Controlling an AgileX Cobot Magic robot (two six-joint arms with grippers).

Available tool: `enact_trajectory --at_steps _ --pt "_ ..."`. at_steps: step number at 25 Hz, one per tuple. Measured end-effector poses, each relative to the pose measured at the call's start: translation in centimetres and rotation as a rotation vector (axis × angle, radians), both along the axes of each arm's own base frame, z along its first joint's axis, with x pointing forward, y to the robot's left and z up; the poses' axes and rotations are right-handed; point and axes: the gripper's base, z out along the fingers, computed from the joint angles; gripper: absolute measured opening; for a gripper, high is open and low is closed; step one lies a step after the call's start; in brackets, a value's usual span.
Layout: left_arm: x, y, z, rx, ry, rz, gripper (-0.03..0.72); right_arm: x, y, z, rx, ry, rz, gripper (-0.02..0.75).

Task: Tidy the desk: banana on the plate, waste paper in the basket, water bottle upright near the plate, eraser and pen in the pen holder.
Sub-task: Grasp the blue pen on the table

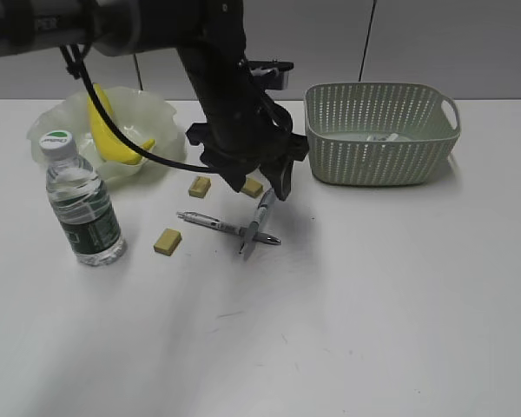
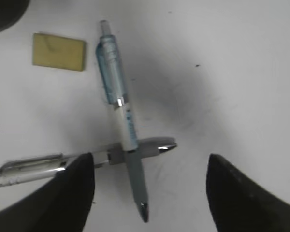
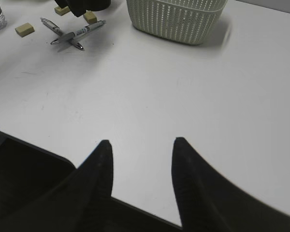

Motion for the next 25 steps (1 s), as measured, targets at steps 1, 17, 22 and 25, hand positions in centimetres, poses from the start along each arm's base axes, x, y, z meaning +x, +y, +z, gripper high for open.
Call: enact_trajectory --at_steps 1,17,22,25 --pt "0.3 0.0 -0.6 0.035 0.003 0.002 0.540 0.0 0.0 0.0 0.001 0.000 -0.001 0.332" --pt "2.3 -2.2 -5.6 0.177 -0.012 0.034 0.535 0.0 0.0 0.0 0.001 0.000 -0.001 0.332" --pt "2.5 -2.1 -6.9 0.199 0.002 0.040 0.452 0.0 0.0 0.0 0.001 0.000 -0.001 0.332" --pt "2.6 -2.2 -6.9 0.205 -0.005 0.038 0.337 0.0 0.0 0.0 0.002 0.000 -0.001 0.331"
